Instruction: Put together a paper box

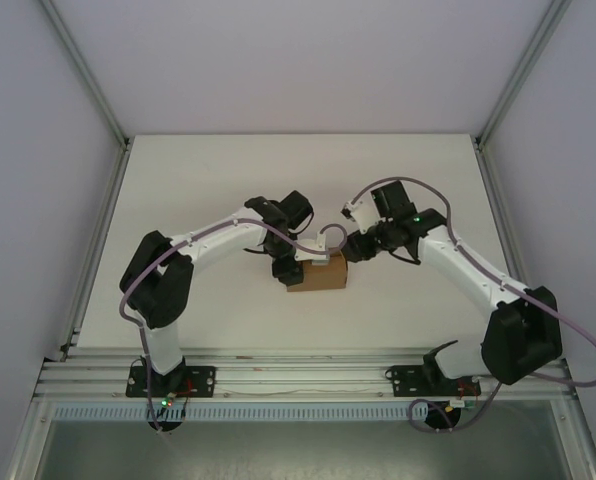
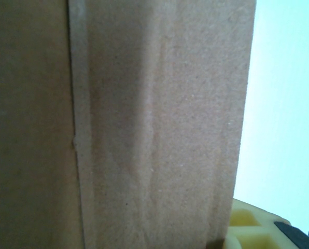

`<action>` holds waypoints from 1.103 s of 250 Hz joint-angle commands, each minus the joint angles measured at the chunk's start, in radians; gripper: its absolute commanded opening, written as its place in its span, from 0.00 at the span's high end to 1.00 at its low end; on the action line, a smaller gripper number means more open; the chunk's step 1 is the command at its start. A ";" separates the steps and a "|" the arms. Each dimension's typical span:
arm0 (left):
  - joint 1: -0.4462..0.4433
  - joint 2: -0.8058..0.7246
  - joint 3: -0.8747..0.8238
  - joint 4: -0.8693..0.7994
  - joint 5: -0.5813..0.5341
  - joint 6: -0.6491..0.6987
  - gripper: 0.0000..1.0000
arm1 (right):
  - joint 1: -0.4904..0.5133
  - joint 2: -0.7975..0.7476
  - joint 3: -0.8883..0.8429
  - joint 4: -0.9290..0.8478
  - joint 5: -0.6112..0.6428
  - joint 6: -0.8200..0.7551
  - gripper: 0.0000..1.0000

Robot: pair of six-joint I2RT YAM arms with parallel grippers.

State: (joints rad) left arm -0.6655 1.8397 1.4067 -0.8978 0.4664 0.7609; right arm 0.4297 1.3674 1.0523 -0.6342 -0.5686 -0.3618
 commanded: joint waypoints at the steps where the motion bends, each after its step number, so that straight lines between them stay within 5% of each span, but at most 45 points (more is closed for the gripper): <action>1: 0.001 0.040 0.011 -0.052 0.011 0.011 0.62 | 0.006 0.009 0.026 -0.040 -0.003 -0.016 0.63; 26: 0.001 0.043 0.010 -0.044 0.013 0.012 0.62 | 0.006 0.028 0.032 -0.046 0.002 -0.010 0.67; 80: 0.001 0.058 0.028 -0.038 0.011 -0.001 0.61 | 0.008 0.061 0.063 -0.094 -0.001 0.034 1.00; 182: 0.001 0.058 0.044 -0.026 0.027 -0.020 0.59 | 0.046 -0.102 -0.113 0.180 0.123 0.607 1.00; 276: -0.002 0.040 0.037 0.004 0.045 -0.045 0.54 | 0.050 -0.211 -0.444 0.545 0.180 0.627 1.00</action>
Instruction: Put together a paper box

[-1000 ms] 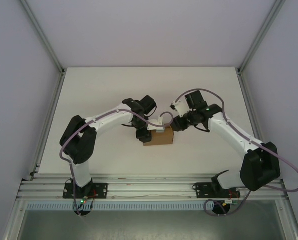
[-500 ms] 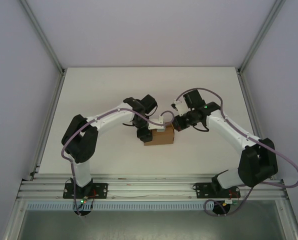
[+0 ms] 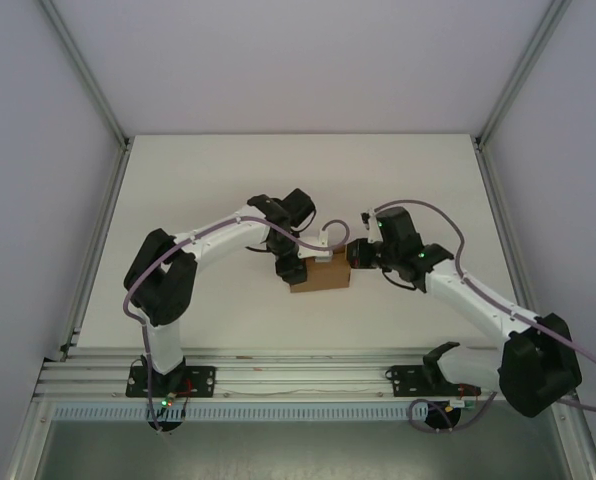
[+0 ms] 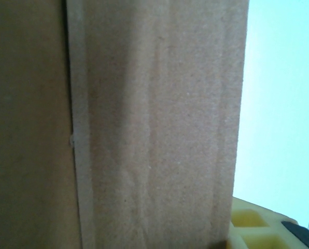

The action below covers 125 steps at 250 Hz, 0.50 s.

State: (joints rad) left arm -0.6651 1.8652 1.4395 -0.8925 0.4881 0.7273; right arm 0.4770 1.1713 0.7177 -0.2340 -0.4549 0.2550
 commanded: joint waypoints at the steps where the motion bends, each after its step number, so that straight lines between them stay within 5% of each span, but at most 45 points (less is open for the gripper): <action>1: -0.002 0.015 0.003 -0.002 0.024 -0.012 0.54 | 0.004 -0.015 -0.112 0.147 0.067 0.009 1.00; 96: -0.002 -0.029 -0.009 0.028 0.034 -0.038 0.43 | 0.077 -0.072 -0.233 0.211 0.201 -0.059 1.00; 125: -0.004 -0.053 -0.018 0.042 0.029 -0.055 0.28 | 0.078 -0.101 -0.244 0.211 0.206 -0.049 1.00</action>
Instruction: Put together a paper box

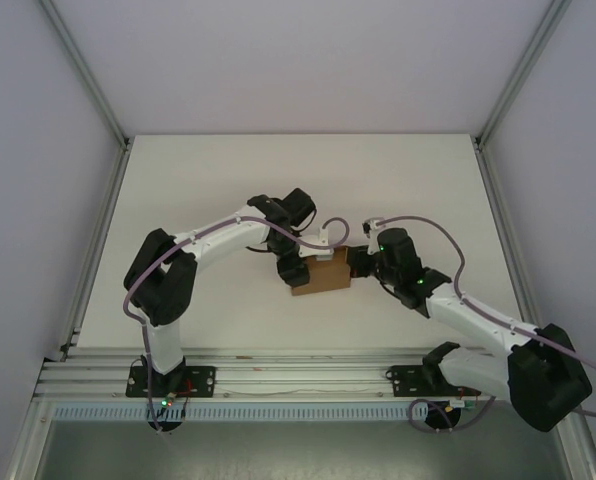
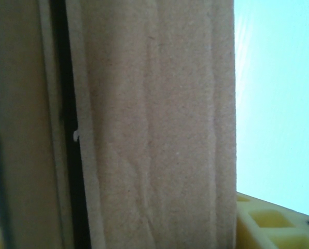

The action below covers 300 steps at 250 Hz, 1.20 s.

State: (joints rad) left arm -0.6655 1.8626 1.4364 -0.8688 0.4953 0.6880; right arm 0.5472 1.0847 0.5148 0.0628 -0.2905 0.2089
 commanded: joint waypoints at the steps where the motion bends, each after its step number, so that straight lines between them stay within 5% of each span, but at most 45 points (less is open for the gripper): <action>1: -0.003 -0.051 -0.016 0.019 0.023 -0.017 0.27 | 0.008 -0.016 -0.043 -0.086 0.042 -0.003 1.00; 10: -0.003 -0.062 -0.016 0.023 0.027 -0.023 0.22 | 0.009 -0.022 -0.043 -0.090 0.038 -0.003 1.00; 23: -0.005 -0.083 -0.025 0.037 0.028 -0.036 0.00 | 0.010 -0.028 -0.046 -0.093 0.042 0.003 1.00; 69: -0.019 -0.204 -0.095 0.158 -0.054 -0.172 0.00 | 0.048 -0.028 -0.029 -0.110 0.100 0.016 1.00; 120: -0.019 -0.358 -0.222 0.312 -0.293 -0.527 0.00 | 0.114 -0.040 -0.008 -0.142 0.238 0.051 1.00; 153: -0.019 -0.440 -0.334 0.369 -0.324 -0.692 0.00 | 0.153 -0.040 -0.011 -0.141 0.290 0.071 1.00; 239: -0.017 -0.472 -0.413 0.435 -0.230 -0.705 0.47 | 0.192 -0.036 -0.013 -0.146 0.319 0.090 1.00; 300: -0.016 -0.406 -0.366 0.409 -0.254 -0.682 0.68 | 0.198 -0.031 -0.013 -0.141 0.301 0.086 1.00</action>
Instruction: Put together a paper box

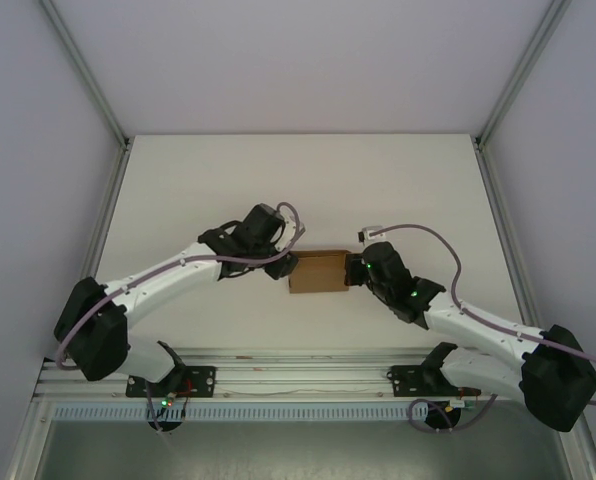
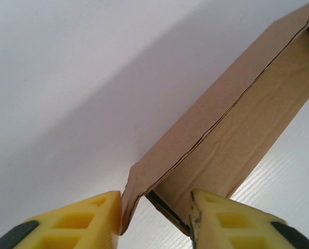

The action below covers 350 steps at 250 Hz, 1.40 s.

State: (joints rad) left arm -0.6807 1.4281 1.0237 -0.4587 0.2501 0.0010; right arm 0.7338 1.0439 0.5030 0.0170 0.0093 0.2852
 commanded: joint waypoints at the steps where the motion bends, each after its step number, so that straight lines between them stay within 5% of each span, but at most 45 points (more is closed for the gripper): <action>1: 0.000 0.029 0.047 -0.001 -0.009 0.005 0.68 | 0.011 0.010 -0.001 -0.096 0.001 0.009 1.00; 30: 0.000 0.032 0.055 0.012 -0.005 -0.011 1.00 | 0.012 0.009 0.003 -0.108 0.006 0.011 1.00; 81: -0.003 0.003 0.042 0.006 0.013 -0.087 1.00 | 0.021 0.003 0.001 -0.122 0.025 0.016 1.00; 146: -0.008 -0.017 0.002 0.049 0.041 -0.434 1.00 | 0.151 0.004 0.002 -0.146 0.273 0.067 1.00; 241: -0.010 -0.017 0.033 -0.063 0.045 -0.520 1.00 | 0.275 0.031 -0.036 -0.029 0.454 0.103 1.00; 350: -0.123 -0.005 -0.135 0.049 -0.178 -0.700 1.00 | 0.292 0.014 -0.100 0.057 0.519 0.138 1.00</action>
State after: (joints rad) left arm -0.7773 1.4300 0.9798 -0.4301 0.1116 -0.5911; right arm 1.0142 1.0687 0.4412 0.0799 0.4812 0.3866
